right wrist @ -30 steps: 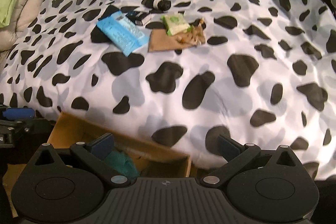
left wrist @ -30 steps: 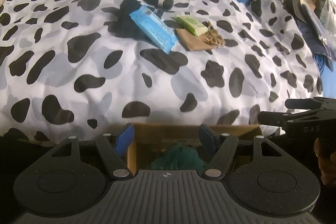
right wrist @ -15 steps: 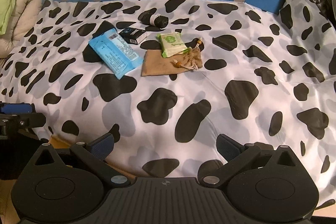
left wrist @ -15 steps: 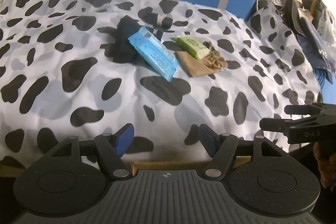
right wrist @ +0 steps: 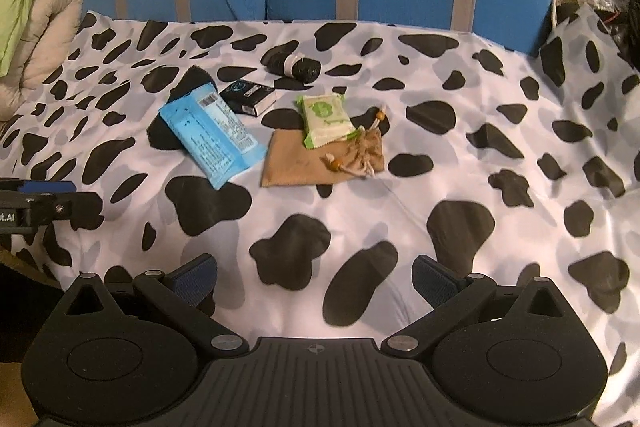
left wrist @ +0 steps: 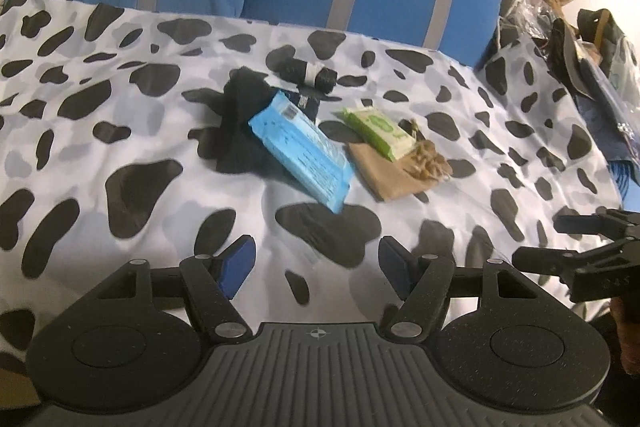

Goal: Organize soft objects
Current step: 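Move both tools back from the box toward the bed items, then lower the left tool onto the blue wipes packet and close it, then lift the blue packet with the left tool while the right tool reaches toward the burlap pouch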

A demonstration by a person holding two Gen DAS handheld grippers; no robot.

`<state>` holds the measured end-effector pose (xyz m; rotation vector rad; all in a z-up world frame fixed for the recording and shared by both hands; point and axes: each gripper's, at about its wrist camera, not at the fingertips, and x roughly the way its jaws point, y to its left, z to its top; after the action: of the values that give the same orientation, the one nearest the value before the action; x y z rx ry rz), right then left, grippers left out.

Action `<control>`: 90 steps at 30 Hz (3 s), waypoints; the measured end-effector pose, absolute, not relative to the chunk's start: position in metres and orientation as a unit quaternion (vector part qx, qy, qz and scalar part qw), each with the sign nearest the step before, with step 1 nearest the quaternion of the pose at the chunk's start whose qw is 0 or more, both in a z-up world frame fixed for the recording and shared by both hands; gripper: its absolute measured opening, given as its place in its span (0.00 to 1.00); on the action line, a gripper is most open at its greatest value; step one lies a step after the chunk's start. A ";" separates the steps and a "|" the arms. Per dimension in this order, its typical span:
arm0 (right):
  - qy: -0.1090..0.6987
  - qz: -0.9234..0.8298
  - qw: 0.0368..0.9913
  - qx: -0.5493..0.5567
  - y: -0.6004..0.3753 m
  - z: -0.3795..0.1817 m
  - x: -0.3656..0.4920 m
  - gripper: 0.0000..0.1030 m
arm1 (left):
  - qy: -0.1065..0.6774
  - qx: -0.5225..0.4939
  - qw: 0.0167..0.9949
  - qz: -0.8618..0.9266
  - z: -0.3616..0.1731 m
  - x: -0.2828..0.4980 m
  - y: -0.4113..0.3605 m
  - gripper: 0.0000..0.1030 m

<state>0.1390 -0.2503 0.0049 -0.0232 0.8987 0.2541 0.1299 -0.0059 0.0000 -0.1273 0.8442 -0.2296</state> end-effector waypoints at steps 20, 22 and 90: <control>0.397 0.122 0.908 -0.051 -0.239 -0.008 0.183 1.00 | 0.404 -0.095 0.903 -0.115 -0.020 0.189 0.002 0.65; 0.392 0.125 0.910 -0.052 -0.239 -0.007 0.184 1.00 | 0.406 -0.114 0.898 -0.121 -0.023 0.193 0.002 0.65; 0.405 0.136 0.902 -0.060 -0.228 -0.006 0.190 1.00 | 0.362 -0.050 0.925 -0.109 -0.004 0.177 -0.015 0.12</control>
<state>0.1904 -0.2275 -0.0063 -0.1251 0.8380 0.2816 0.1773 -0.0148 -0.0042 -0.1029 0.7419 -0.2239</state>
